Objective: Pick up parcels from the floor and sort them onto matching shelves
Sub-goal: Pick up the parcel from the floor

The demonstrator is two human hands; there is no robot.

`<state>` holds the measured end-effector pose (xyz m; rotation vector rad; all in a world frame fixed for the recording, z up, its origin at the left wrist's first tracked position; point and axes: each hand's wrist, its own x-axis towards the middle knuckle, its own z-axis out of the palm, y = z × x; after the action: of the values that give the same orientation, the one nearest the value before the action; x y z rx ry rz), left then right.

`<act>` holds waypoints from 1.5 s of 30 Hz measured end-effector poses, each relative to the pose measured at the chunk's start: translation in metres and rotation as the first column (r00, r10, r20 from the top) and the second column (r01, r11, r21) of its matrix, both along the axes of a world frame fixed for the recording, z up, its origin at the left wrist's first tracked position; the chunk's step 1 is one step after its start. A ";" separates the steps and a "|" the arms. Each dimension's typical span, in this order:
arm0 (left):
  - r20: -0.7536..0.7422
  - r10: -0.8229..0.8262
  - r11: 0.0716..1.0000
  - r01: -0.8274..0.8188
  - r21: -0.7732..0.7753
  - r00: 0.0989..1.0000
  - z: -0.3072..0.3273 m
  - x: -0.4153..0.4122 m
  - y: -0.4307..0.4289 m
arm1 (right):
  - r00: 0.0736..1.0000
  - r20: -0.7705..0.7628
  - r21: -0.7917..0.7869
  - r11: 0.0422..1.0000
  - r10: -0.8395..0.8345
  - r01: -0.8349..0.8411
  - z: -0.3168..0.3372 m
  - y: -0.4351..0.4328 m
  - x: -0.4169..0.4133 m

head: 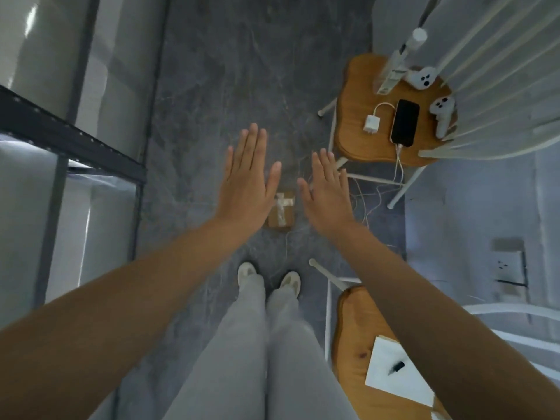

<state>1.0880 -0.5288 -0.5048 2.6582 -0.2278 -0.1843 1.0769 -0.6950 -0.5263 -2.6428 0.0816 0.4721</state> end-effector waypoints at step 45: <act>-0.958 0.222 0.355 -0.930 -0.093 0.180 -0.554 0.011 -0.010 | 0.523 -0.646 0.253 0.489 -0.557 0.834 -0.508 0.019 0.034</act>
<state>1.0991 -0.5384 -1.0591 1.3241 1.0364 -0.8745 1.1113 -0.6762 -1.0345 -1.6164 1.0455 0.7021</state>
